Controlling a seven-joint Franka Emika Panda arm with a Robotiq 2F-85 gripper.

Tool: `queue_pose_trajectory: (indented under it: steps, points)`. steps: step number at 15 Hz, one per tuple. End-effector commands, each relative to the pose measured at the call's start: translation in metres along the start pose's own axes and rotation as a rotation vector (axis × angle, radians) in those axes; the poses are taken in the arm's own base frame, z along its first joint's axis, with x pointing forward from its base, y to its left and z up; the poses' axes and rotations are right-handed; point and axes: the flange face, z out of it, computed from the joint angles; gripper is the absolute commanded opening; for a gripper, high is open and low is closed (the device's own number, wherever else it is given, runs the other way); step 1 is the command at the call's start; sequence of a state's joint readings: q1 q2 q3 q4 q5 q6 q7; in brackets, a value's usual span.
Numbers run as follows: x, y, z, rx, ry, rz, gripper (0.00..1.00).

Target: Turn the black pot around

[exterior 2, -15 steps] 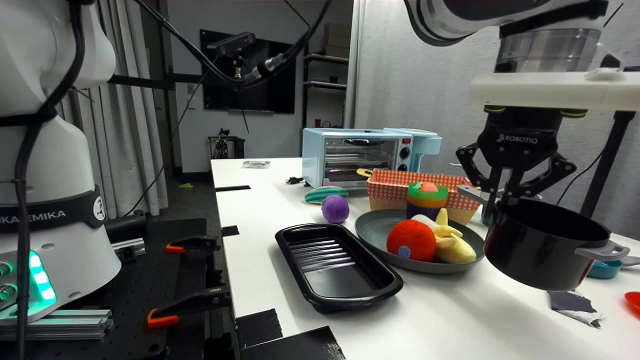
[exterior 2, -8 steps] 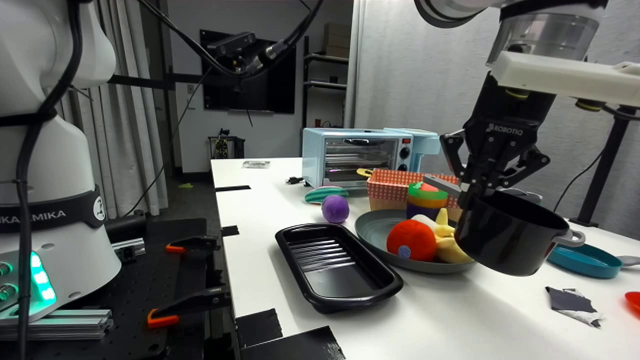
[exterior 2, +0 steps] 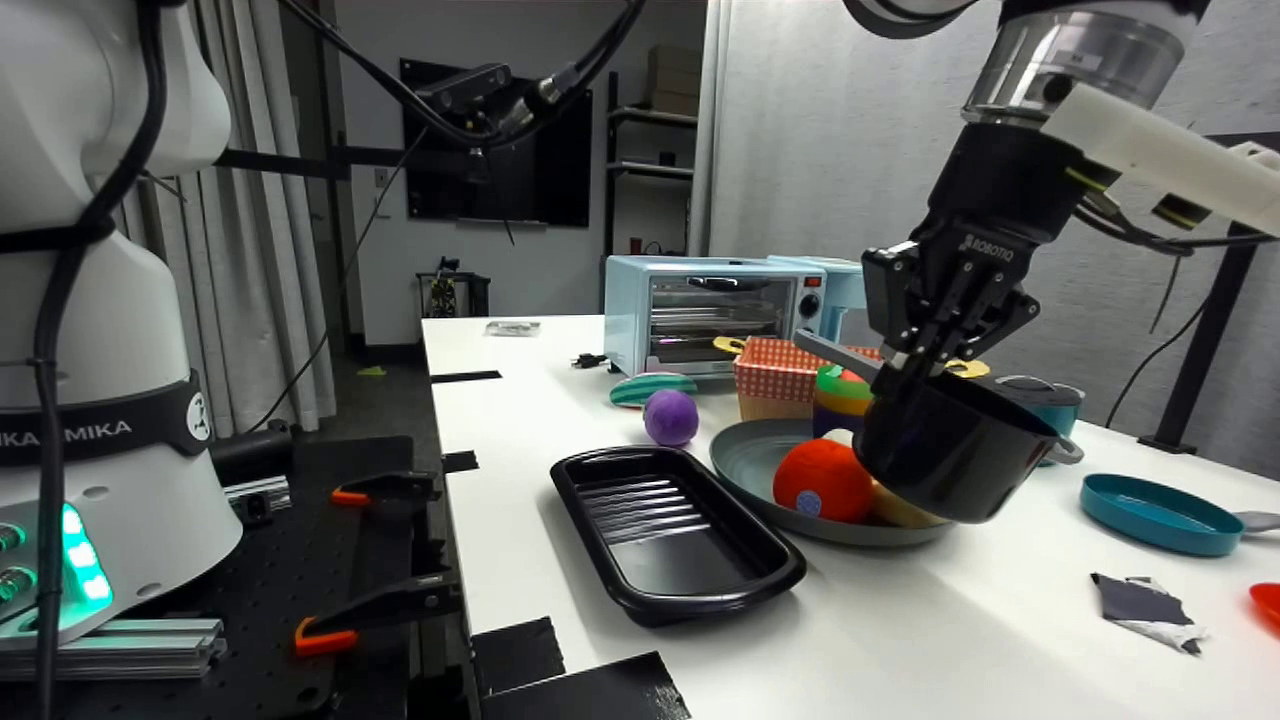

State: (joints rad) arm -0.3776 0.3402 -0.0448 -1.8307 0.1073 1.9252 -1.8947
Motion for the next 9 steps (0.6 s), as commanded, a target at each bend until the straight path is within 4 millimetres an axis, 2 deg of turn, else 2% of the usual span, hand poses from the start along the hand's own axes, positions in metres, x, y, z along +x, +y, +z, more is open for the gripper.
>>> queue_pose_trajectory:
  steps: [1,4,6,9]
  points:
    - [0.015,0.012,-0.006,0.042,-0.012,-0.190,0.02]
    - [0.026,0.020,-0.004,0.054,-0.043,-0.316,0.02]
    - [0.023,0.026,-0.005,0.045,-0.075,-0.340,0.02]
    - [0.006,0.031,-0.013,0.001,-0.145,-0.321,0.02]
